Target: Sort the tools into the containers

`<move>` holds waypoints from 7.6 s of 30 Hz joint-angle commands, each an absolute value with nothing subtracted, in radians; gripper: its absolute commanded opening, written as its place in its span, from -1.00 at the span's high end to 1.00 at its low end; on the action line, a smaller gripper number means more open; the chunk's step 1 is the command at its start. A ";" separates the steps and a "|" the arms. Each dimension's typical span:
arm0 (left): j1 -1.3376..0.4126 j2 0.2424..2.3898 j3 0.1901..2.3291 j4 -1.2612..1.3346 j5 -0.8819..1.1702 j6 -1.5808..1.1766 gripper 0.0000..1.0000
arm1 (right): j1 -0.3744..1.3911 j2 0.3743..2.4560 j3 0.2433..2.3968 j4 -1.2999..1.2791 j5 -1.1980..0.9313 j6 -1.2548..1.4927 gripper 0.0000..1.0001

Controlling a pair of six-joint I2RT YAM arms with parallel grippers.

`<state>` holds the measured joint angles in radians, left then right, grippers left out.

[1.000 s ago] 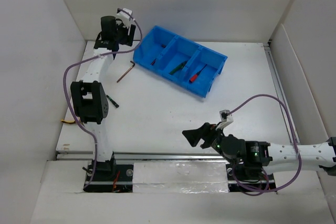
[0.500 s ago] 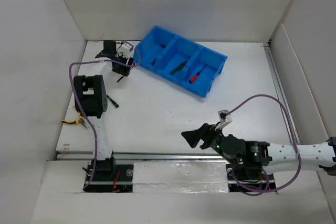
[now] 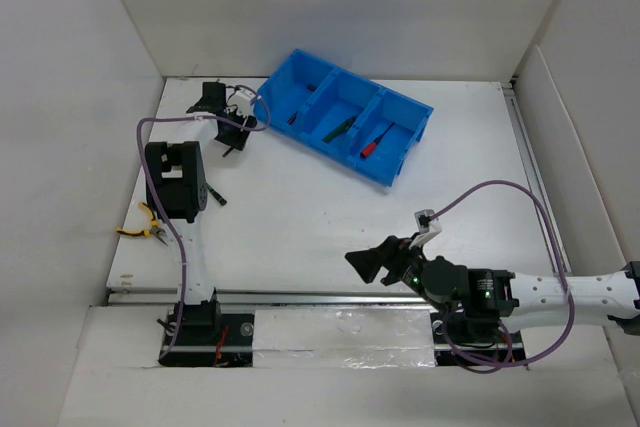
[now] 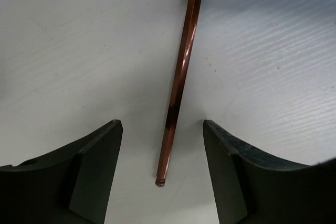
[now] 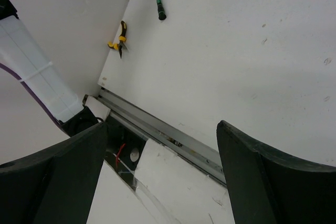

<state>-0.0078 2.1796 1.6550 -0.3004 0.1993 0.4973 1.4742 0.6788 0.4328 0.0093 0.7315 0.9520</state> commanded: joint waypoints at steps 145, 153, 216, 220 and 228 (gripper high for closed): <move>-0.048 2.109 2.119 -0.164 -0.062 0.219 -0.15 | 1.483 0.230 0.408 -0.106 0.604 0.922 -0.68; 0.034 2.238 2.175 -0.307 0.115 0.320 -0.18 | 1.483 0.203 0.411 -0.153 0.640 0.933 -0.68; 0.080 2.519 2.207 -0.170 -0.164 0.294 -0.47 | 1.483 0.313 0.411 -0.089 0.712 0.931 -0.67; 0.089 2.540 2.206 -0.192 -0.146 0.324 -0.47 | 1.483 0.318 0.413 -0.087 0.718 0.933 -0.67; 0.100 2.589 2.217 -0.285 -0.109 0.394 -0.36 | 1.483 0.322 0.408 -0.069 0.712 0.930 -0.67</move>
<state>0.0910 2.5477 2.1944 -0.1963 -0.1242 0.3447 1.4742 0.3157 0.3882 -0.1329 0.6849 0.9379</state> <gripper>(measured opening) 0.692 0.839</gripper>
